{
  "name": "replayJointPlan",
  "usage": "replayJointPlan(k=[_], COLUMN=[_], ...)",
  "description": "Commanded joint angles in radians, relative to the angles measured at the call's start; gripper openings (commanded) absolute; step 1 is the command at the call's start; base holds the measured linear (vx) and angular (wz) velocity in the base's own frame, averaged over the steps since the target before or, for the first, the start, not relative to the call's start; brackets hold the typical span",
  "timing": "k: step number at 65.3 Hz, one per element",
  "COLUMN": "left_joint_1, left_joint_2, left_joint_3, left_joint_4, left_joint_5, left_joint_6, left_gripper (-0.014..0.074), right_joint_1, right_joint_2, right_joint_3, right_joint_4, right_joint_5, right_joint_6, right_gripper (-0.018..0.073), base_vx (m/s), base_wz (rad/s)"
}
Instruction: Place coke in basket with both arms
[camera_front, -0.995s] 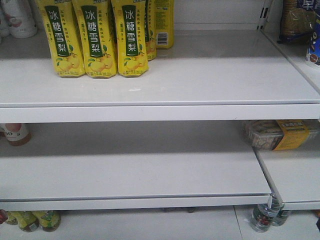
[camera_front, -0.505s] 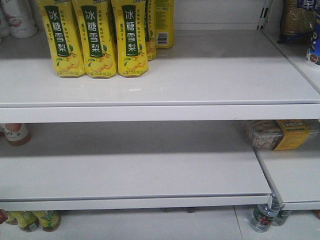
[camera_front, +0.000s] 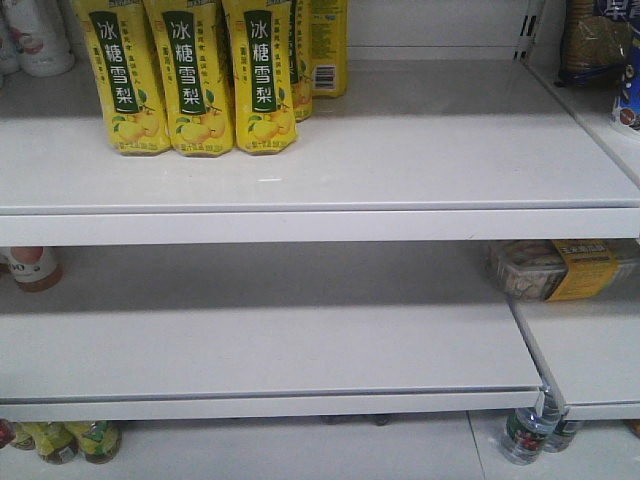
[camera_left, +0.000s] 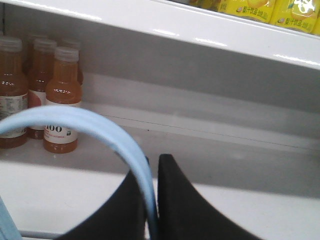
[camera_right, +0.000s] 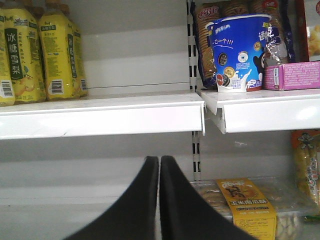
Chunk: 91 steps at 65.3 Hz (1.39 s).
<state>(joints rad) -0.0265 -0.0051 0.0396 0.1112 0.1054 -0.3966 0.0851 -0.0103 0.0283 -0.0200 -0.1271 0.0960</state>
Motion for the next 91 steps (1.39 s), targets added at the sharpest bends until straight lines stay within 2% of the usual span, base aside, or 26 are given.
replayJointPlan(k=[1,81,86,91], left_joint_1=[0.002,0.002,0.002,0.002], left_joint_2=[-0.021,-0.021,-0.021,-0.021], left_joint_3=[0.000,0.000,0.000,0.000], left_joint_4=[0.045,0.045,0.045,0.045], left_joint_5=[-0.146,-0.146,-0.146,-0.146], left_joint_6=[0.037,0.037,0.037,0.037], left_gripper=[-0.0006,-0.0006,-0.0006,-0.0006], right_joint_1=[-0.007,-0.007,-0.007,-0.007], right_joint_2=[-0.018,-0.018,-0.018,-0.018], right_joint_3=[0.011,0.011,0.011,0.011], right_joint_4=[-0.031,-0.039,-0.039,-0.039], right_joint_5=[-0.075,-0.074,-0.055,0.025], right_joint_6=[-0.007,-0.009,-0.009,-0.009], right_gripper=[-0.0005,-0.0005,-0.0005,-0.0005], base_vx=[0.00,0.00,0.00,0.00], base_wz=[0.00,0.00,0.00,0.00])
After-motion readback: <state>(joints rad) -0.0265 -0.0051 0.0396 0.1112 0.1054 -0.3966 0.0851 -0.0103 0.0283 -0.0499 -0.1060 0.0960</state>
